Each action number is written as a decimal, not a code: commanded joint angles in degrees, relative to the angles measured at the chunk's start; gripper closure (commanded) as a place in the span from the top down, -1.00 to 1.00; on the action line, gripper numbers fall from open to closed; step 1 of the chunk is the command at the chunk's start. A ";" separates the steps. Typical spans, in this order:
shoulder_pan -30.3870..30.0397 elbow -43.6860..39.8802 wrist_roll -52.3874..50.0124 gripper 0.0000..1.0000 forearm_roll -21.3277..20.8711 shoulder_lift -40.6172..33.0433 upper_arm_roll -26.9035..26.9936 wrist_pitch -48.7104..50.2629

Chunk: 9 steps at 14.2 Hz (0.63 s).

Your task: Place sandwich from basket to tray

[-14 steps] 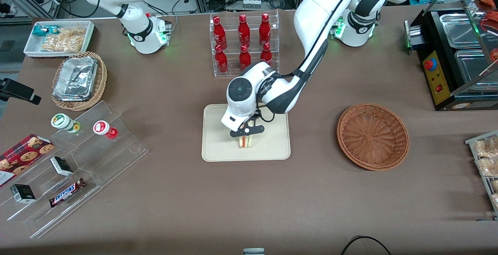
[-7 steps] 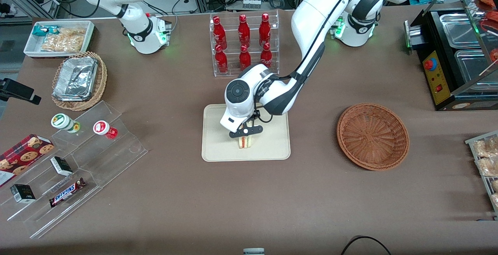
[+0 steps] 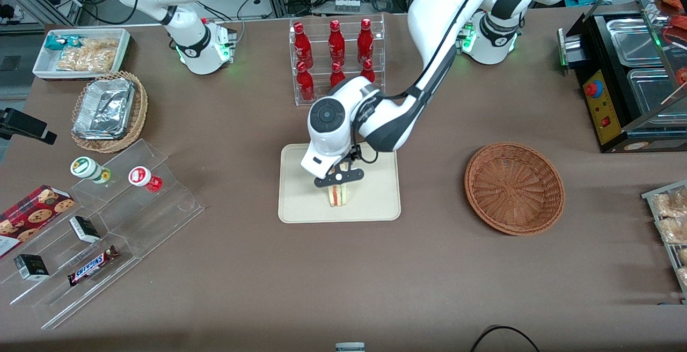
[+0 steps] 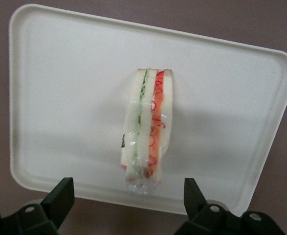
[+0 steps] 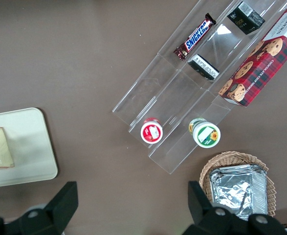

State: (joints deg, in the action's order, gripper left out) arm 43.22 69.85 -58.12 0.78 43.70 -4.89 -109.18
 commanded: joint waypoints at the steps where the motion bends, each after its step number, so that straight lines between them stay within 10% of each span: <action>1: 0.37 9.57 -0.60 1.00 2.11 -8.34 4.34 2.22; 9: 0.29 24.63 15.91 1.00 4.66 -19.70 16.66 2.39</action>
State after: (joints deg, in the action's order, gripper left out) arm 42.89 90.65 -45.47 4.14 27.45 9.66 -106.19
